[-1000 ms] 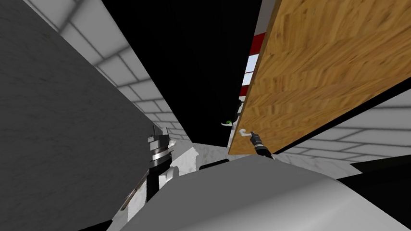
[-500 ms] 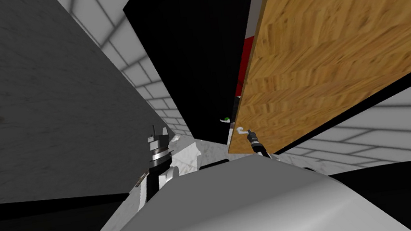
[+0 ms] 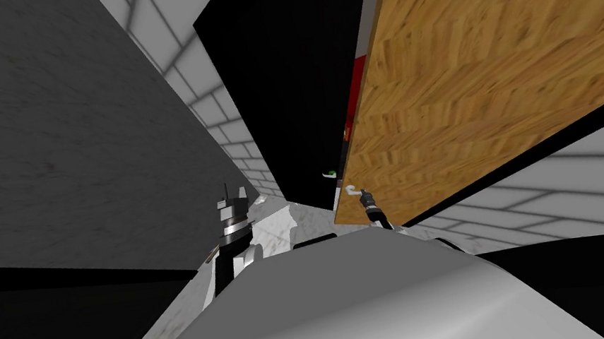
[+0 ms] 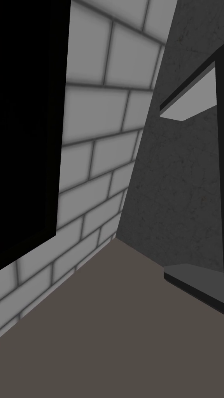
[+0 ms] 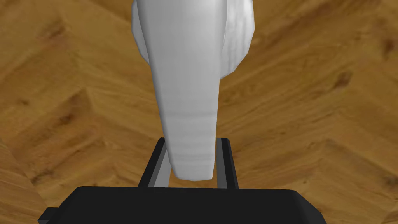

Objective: Pull the door open

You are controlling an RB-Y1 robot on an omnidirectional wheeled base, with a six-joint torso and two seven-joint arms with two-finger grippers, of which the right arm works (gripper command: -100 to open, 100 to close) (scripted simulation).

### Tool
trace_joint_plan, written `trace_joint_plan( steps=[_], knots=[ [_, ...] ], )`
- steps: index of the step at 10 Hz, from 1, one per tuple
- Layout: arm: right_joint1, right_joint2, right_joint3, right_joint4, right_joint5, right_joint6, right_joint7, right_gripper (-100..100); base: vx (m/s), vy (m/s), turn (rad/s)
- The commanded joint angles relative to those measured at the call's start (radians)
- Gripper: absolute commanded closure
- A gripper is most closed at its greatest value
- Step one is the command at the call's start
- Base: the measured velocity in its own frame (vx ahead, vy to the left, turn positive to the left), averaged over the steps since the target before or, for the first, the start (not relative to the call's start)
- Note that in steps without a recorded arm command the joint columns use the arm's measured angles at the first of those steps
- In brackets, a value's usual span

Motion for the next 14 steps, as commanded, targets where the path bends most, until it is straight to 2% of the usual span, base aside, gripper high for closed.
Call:
trace_joint_plan(
  steps=[1,2,3,9,11,12,14],
  knots=[
    [0.02,0.011,0.009,-0.05,0.003,0.023,0.004,100,-0.008,0.0,0.009],
    [0.02,0.011,0.009,-0.053,0.003,0.023,0.004,100,0.008,0.002,-0.005],
    [0.029,-0.001,-0.001,-0.054,-0.002,0.024,0.003,100,0.001,-0.01,-0.029],
    [0.056,-0.026,0.067,-0.075,0.036,-0.011,-0.058,100,-0.185,-0.021,0.095],
    [0.056,-0.026,0.067,-0.075,0.036,-0.011,-0.058,100,-0.089,-0.011,0.012],
    [0.064,-0.033,0.09,-0.08,0.049,-0.024,-0.078,100,-0.134,-0.03,0.095],
    [0.071,-0.04,0.109,-0.085,0.06,-0.035,-0.095,100,-0.205,-0.039,0.141]
  ],
)
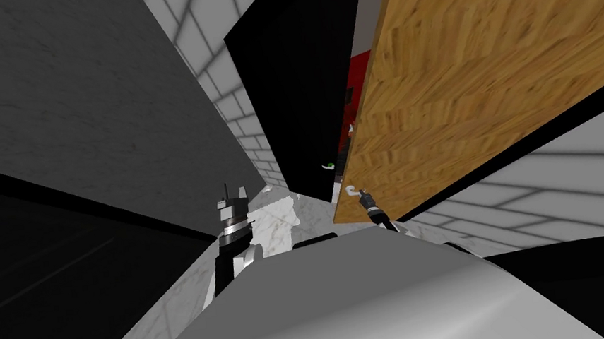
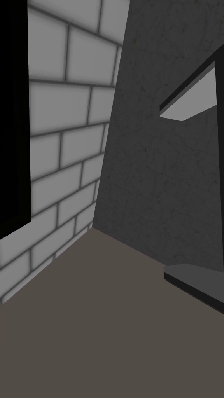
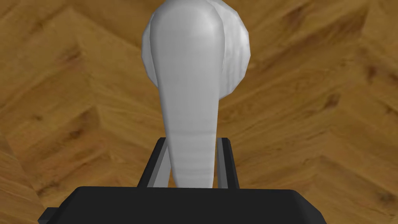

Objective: Pull the door open

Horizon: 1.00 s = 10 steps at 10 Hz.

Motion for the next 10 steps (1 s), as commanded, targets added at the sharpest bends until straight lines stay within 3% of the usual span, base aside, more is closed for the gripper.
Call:
trace_joint_plan(
  steps=[1,7,10],
  knots=[
    [0.0,0.0,0.0,0.0,0.0,0.0,0.0,100,-0.08,-0.015,0.005],
    [-0.019,0.009,0.044,0.007,-0.031,0.005,0.019,100,-0.23,-0.056,0.175],
    [-0.027,0.012,0.061,0.007,-0.043,0.008,0.027,100,-0.153,-0.055,0.133]
  ],
)
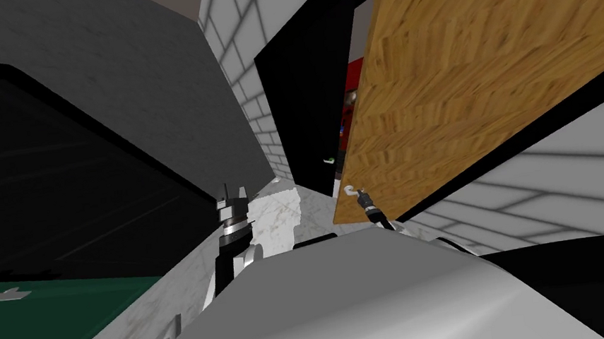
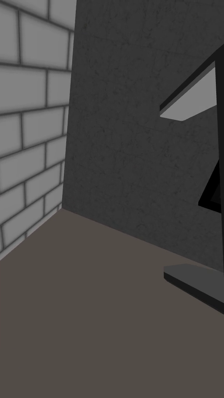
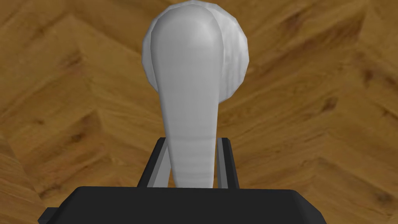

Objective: Pull the door open

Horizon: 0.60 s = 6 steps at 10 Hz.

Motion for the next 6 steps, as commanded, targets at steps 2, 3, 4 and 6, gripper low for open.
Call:
trace_joint_plan(
  steps=[2,3,4,6],
  knots=[
    [0.007,0.01,0.013,-0.031,0.001,0.009,0.004,100,-0.102,-0.04,0.044],
    [0.003,0.012,0.022,-0.03,-0.006,0.01,0.008,100,-0.179,-0.059,0.132],
    [0.002,0.012,0.024,-0.03,-0.008,0.01,0.01,100,-0.221,-0.056,0.154],
    [-0.015,0.011,0.011,-0.015,-0.007,0.018,0.016,100,-0.091,-0.044,0.117]
  ],
)
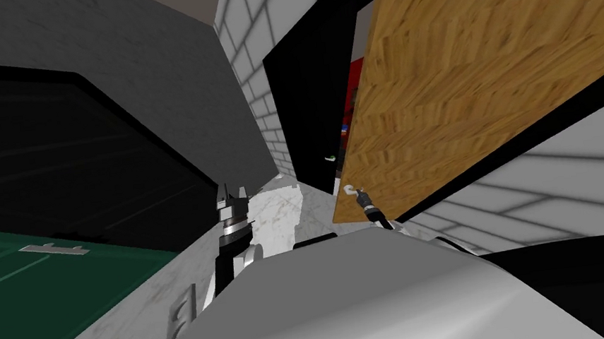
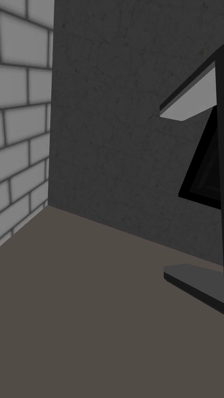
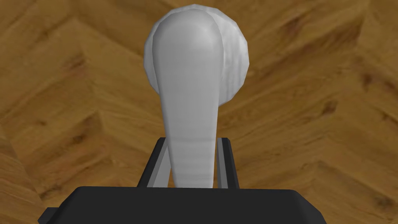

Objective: Pull the door open

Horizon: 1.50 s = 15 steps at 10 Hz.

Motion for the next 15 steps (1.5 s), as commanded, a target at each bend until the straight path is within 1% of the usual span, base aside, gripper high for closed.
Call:
trace_joint_plan(
  steps=[1,2,3,4,5,8,9,11,12,14,15],
  knots=[
    [-0.014,0.017,0.001,-0.002,0.006,0.003,0.012,100,-0.168,-0.127,0.234],
    [-0.018,0.024,-0.001,-0.004,0.008,0.008,0.018,100,-0.17,-0.131,0.195],
    [-0.026,0.037,-0.003,-0.007,0.011,0.016,0.029,100,-0.157,-0.115,0.245],
    [-0.026,0.037,-0.003,-0.007,0.011,0.016,0.029,100,-0.117,-0.08,0.116],
    [-0.034,0.05,-0.006,-0.011,0.015,0.025,0.041,100,-0.138,-0.068,0.185],
    [-0.05,0.077,-0.012,-0.018,0.023,0.042,0.065,100,-0.189,-0.092,0.157],
    [-0.057,0.09,-0.015,-0.021,0.027,0.05,0.076,100,-0.235,-0.07,0.147],
    [-0.059,0.094,-0.016,-0.022,0.028,0.053,0.08,100,-0.161,-0.039,0.028],
    [-0.067,0.107,-0.019,-0.025,0.032,0.061,0.091,100,-0.17,-0.03,-0.024],
    [-0.073,0.116,-0.021,-0.028,0.035,0.068,0.1,100,-0.226,-0.042,-0.022],
    [-0.078,0.104,-0.023,-0.007,0.033,0.052,0.09,100,-0.099,-0.012,-0.005]
  ],
)
